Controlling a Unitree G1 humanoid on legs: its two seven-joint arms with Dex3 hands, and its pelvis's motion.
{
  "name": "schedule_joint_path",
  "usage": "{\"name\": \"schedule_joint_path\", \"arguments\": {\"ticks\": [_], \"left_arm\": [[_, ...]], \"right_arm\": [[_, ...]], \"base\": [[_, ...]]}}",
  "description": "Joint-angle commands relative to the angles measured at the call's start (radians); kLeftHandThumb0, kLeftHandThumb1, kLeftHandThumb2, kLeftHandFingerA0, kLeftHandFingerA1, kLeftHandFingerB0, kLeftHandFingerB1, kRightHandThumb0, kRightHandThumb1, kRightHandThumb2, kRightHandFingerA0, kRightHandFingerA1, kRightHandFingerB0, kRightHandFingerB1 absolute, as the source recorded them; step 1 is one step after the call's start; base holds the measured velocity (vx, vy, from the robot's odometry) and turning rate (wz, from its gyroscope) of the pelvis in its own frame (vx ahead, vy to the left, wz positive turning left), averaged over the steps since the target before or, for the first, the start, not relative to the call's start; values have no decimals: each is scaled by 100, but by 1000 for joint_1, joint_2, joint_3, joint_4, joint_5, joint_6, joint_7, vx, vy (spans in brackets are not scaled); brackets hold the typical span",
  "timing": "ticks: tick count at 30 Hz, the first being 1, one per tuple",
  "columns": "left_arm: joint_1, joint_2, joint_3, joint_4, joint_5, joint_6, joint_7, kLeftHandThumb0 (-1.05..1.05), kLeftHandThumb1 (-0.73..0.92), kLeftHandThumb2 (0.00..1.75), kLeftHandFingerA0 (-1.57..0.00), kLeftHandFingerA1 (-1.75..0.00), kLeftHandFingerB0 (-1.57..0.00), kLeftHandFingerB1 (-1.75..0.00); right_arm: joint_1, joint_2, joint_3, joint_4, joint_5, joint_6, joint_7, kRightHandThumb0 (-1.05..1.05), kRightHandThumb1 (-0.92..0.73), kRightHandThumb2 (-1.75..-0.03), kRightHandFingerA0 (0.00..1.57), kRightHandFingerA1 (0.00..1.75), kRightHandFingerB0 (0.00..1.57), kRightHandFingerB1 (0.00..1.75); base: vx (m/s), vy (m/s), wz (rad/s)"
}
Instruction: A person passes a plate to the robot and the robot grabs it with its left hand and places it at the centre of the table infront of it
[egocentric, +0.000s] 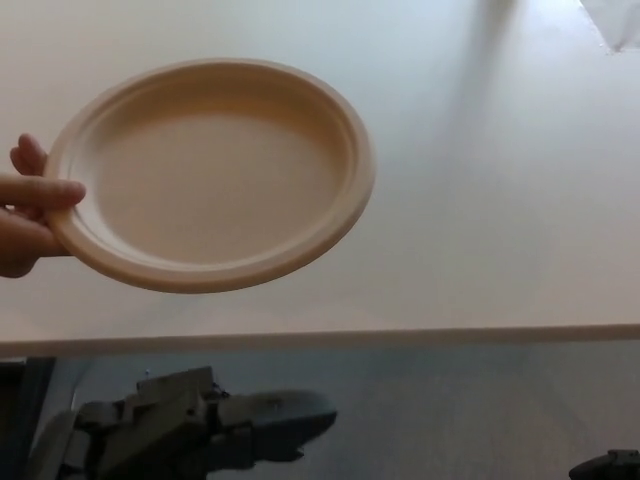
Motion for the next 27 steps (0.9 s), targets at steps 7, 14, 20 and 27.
{"name": "schedule_joint_path", "arguments": {"ticks": [7, 14, 20, 27], "left_arm": [[-63, 39, 19, -189, -230, 45, 21, -60, 55, 57, -77, -65, -34, -37], [-394, 6, 406, -61, 281, 119, 75, -63, 50, 56, 0, -26, -16, -38], [-514, 33, 415, 98, 413, 180, 93, -60, 40, 80, 0, -27, -8, -46], [-599, 55, 398, 204, 509, 222, 96, -65, 41, 76, -7, -19, -7, -38]], "right_arm": [[23, -21, -10, 13, 2, -17, 11, -64, -73, -62, 66, 70, 47, 54], [24, -22, -9, 11, 2, -16, 13, -64, -70, -62, 67, 71, 46, 53], [24, -23, -9, 12, 1, -23, 15, -65, -73, -62, 65, 71, 47, 54], [23, -22, -5, 13, -2, -16, 16, -64, -73, -62, 65, 70, 47, 54]], "base": [[0, 0, 0], [0, 0, 0], [0, 0, 0], [0, 0, 0]]}}
